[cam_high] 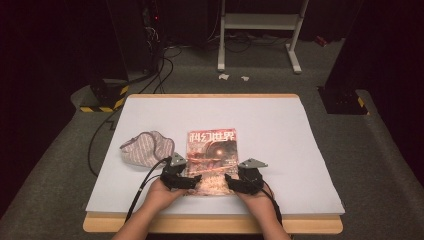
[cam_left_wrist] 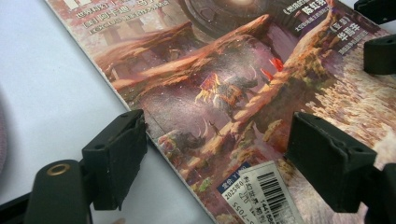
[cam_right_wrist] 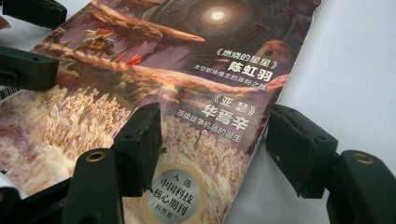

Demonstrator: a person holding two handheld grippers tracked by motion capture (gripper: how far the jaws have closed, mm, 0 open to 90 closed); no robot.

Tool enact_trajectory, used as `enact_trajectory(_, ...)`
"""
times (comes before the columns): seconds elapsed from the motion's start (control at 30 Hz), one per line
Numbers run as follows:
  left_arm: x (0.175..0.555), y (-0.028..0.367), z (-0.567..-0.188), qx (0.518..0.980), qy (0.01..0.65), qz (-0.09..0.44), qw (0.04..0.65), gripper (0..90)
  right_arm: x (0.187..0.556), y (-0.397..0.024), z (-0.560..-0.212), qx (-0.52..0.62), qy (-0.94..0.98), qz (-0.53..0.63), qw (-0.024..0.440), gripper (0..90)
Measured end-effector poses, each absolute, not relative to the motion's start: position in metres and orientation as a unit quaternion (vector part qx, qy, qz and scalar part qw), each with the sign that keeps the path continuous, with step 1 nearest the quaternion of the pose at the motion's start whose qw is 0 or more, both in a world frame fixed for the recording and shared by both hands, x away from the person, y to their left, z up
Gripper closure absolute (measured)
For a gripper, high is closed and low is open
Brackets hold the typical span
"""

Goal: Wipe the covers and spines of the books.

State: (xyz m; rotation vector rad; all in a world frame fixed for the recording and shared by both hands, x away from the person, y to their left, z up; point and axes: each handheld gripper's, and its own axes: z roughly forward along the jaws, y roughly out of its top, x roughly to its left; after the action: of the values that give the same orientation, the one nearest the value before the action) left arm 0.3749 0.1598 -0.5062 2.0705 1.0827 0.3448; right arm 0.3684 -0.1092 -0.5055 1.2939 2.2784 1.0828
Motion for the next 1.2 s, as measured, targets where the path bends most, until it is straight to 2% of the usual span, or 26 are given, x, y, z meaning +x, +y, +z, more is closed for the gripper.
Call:
enact_trajectory(0.27,0.379,0.17,-0.507,0.778,0.458,0.089,0.422,21.5,0.368,-0.109,-0.506,0.454,0.793,0.378,0.151,36.2)
enact_trajectory(0.4,0.379,0.174,-0.506,0.766,0.474,0.091,0.425,31.2,0.368,-0.109,-0.506,0.453,0.792,0.379,0.153,36.4)
enact_trajectory(0.63,0.379,0.178,-0.506,0.757,0.483,0.088,0.43,37.2,0.368,-0.109,-0.507,0.453,0.791,0.381,0.155,36.5)
enact_trajectory(1.2,0.367,0.183,-0.495,0.72,0.462,0.096,0.509,42.7,0.366,-0.11,-0.507,0.456,0.789,0.38,0.16,36.7)
